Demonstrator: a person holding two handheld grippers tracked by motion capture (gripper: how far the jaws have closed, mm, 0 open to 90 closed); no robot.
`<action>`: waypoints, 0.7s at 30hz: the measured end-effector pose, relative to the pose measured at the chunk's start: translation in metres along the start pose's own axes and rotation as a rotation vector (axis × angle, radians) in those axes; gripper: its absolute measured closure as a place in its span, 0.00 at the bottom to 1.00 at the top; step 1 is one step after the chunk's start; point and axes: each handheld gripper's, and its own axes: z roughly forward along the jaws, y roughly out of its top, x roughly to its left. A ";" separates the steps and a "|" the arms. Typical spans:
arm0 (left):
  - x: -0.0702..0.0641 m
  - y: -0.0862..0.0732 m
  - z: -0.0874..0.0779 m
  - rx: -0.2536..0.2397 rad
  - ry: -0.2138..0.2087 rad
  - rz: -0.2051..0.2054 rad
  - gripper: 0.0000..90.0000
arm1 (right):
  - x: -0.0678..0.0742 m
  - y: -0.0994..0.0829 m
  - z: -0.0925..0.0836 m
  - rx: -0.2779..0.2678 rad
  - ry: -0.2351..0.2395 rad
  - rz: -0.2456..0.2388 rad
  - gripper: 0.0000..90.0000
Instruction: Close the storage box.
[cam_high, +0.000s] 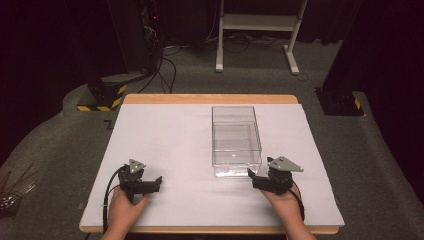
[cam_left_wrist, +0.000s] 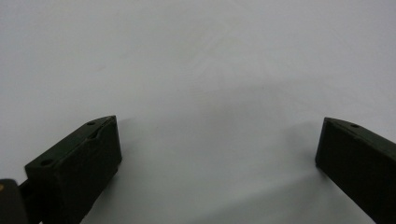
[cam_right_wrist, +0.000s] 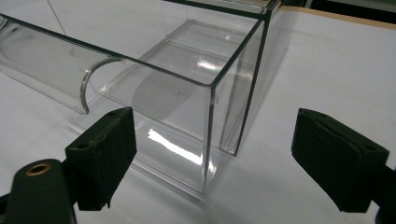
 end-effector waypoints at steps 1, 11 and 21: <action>0.000 0.000 0.000 0.000 0.000 0.001 0.00 | -0.001 0.001 0.001 -0.001 -0.004 -0.004 0.16; 0.000 0.000 0.000 0.000 0.000 0.001 0.00 | -0.006 0.007 0.009 -0.005 -0.027 0.003 0.16; 0.000 0.000 0.000 0.000 0.000 0.001 0.00 | -0.013 0.014 0.022 -0.014 -0.054 0.041 0.18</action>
